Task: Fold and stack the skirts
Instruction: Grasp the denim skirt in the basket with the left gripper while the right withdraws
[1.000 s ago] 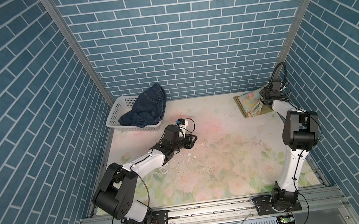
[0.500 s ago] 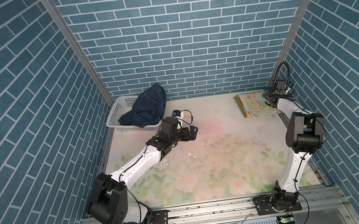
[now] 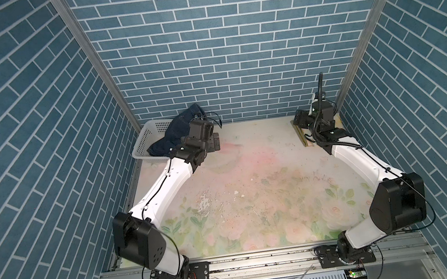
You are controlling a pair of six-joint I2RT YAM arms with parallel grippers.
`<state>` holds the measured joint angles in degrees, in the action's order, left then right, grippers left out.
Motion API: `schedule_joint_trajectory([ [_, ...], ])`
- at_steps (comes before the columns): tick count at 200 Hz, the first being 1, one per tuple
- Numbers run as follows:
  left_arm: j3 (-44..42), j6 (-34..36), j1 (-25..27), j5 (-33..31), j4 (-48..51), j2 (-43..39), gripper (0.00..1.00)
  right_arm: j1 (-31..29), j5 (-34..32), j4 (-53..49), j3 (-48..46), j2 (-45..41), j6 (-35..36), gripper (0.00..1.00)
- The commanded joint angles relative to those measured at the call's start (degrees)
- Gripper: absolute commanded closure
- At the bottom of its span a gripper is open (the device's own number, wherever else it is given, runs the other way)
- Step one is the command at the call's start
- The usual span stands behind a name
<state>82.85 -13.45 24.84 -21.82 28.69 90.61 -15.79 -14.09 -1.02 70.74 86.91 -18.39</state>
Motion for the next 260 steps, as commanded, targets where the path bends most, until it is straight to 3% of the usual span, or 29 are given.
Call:
schedule_joint_trajectory([
  [1, 2.5, 6.8, 0.1, -7.8, 5.6, 4.7, 0.08, -2.8, 2.2, 0.3, -5.1, -3.5, 1.7, 0.16],
  [37, 6.1, 9.4, -1.4, -9.7, 5.6, 12.5, 0.16, -6.4, 2.7, 0.3, -9.3, -8.0, 1.4, 0.18],
  [61, 8.3, 9.5, -3.0, -8.4, 5.5, 16.4, 0.27, -7.7, 3.0, 0.1, -11.1, -11.0, 1.1, 0.2],
  [154, 14.9, 8.5, -7.4, -2.3, 5.8, 26.6, 0.47, -10.7, 1.2, -1.1, -11.3, -14.0, 2.0, 0.23],
  [203, 20.0, 8.6, -7.9, -2.1, 7.6, 30.1, 0.92, -11.1, 0.2, -1.0, -11.4, -14.0, 2.4, 0.23],
  [208, 20.4, 8.5, -8.0, -2.0, 7.8, 30.3, 1.0, -11.2, 0.1, -0.8, -11.6, -14.0, 2.5, 0.23],
  [260, 24.6, 9.0, -9.7, -2.5, 10.1, 26.5, 1.0, -11.2, -0.1, -0.9, -11.2, -13.9, 3.2, 0.24],
])
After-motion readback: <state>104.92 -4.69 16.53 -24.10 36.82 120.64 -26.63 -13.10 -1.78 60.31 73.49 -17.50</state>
